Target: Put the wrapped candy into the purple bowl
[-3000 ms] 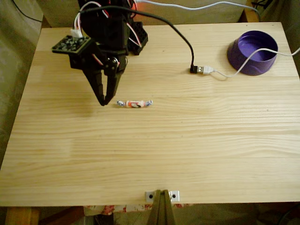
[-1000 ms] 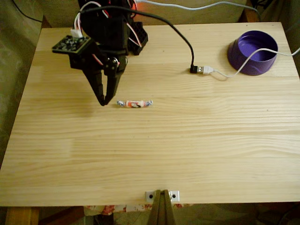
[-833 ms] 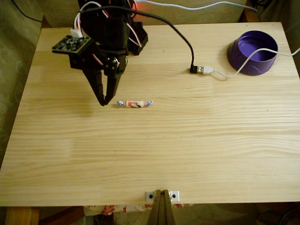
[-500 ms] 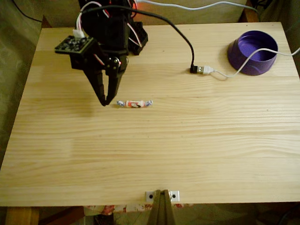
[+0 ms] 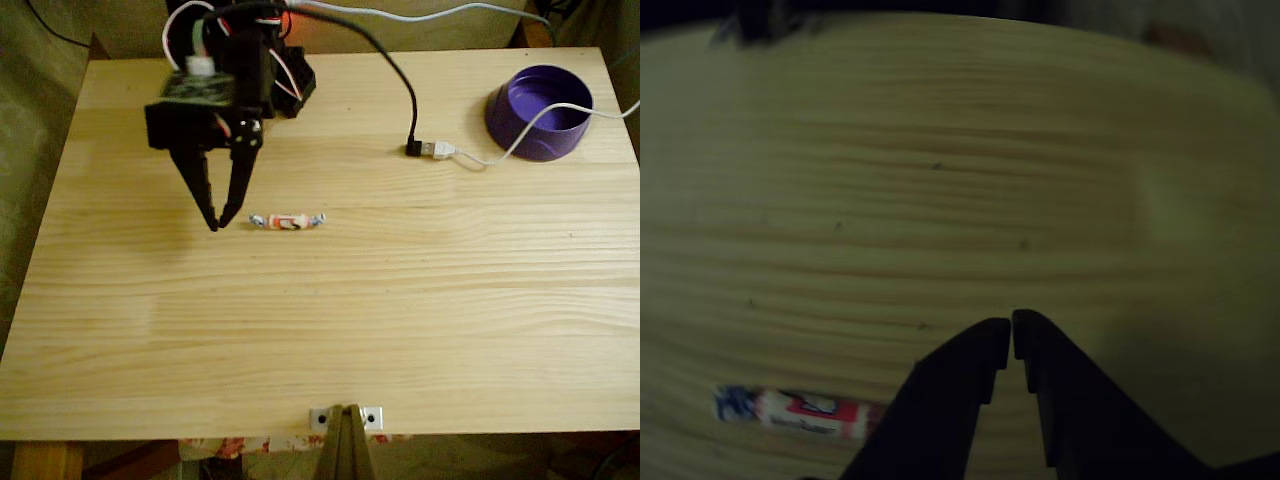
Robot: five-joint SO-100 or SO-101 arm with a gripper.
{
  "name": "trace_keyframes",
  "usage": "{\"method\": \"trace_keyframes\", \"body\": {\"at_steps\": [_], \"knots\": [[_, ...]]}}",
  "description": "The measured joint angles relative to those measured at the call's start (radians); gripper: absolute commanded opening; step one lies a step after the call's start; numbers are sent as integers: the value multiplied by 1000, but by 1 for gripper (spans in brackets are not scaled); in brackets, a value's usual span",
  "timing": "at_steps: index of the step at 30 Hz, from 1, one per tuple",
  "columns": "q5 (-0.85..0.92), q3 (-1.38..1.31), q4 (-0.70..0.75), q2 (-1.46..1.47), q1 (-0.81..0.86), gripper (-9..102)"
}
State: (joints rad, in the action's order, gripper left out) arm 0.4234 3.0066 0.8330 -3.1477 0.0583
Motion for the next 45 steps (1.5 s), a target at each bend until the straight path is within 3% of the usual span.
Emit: {"method": "trace_keyframes", "body": {"at_steps": [10, 21, 26, 38, 45], "knots": [[347, -141, 126, 101, -89, 1], [403, -543, 262, 715, -222, 9], [515, -684, 342, 950, -253, 14], [830, -675, 334, 1002, -305, 19], [897, -603, 278, 1017, -325, 20]]}}
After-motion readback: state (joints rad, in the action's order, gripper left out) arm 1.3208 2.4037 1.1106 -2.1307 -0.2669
